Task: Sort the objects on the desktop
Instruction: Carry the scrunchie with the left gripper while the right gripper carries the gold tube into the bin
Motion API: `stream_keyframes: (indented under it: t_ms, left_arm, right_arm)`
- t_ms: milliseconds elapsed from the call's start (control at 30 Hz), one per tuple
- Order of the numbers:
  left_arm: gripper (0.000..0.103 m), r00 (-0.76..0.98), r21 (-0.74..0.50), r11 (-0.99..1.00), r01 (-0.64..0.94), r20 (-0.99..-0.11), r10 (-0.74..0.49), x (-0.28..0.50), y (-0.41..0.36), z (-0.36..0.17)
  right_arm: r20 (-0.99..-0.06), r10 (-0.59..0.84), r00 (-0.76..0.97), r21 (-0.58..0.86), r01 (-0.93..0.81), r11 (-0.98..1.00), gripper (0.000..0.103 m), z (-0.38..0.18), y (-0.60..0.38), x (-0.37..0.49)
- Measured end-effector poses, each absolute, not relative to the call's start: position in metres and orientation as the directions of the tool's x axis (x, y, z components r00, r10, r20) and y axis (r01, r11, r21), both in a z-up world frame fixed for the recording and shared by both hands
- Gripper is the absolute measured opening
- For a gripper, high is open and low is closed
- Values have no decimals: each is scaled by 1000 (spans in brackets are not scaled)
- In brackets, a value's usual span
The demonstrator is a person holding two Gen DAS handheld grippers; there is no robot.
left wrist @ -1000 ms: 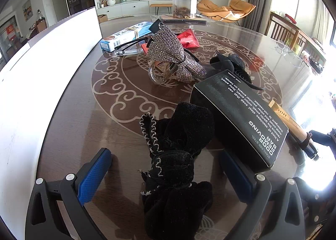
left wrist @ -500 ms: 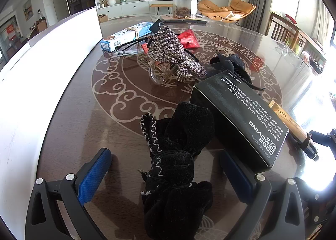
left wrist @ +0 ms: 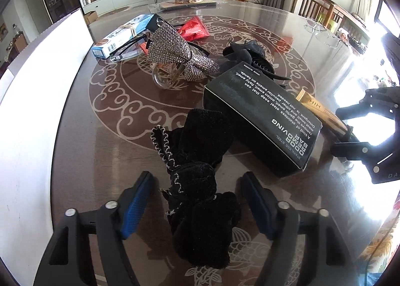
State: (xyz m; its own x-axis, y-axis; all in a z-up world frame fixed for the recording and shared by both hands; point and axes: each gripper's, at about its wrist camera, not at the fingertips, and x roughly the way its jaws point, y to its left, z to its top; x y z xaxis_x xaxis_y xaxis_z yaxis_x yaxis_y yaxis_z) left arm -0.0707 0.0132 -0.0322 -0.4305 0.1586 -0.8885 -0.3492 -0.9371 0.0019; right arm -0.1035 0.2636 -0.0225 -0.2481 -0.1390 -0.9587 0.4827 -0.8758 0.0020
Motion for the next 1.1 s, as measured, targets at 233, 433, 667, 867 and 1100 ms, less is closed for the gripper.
stream_keyframes:
  t_ms: [233,433,667,867,1100]
  left_arm:
    - [33,-476,-105,-953,-285,-847,236,-51,-17,-9]
    - [33,-568,-126,-960,-251,-784,251,-29,-52,44]
    - [33,-649,-136,-986,-95,-743,165,-46,-160,112]
    - [33,-598,-106,-983,147,-801,-3,-72,-275,103]
    - [36,-447,-40,-959,280,-890,-94,-84,-323,44]
  right_arm:
    - [-943,-211,-256,92,409,-908,27,-4,290,-76]
    - [-908,-281,-310,147,393,-908,27,42,301,-59]
    - [-834,-406,-373,151,553,-819,27,125,201,-106]
    - [-754,-552,-356,167,709,-685,27,168,38,-150]
    - [-743,-581,-333,131,779,-614,28,126,-119,-186]
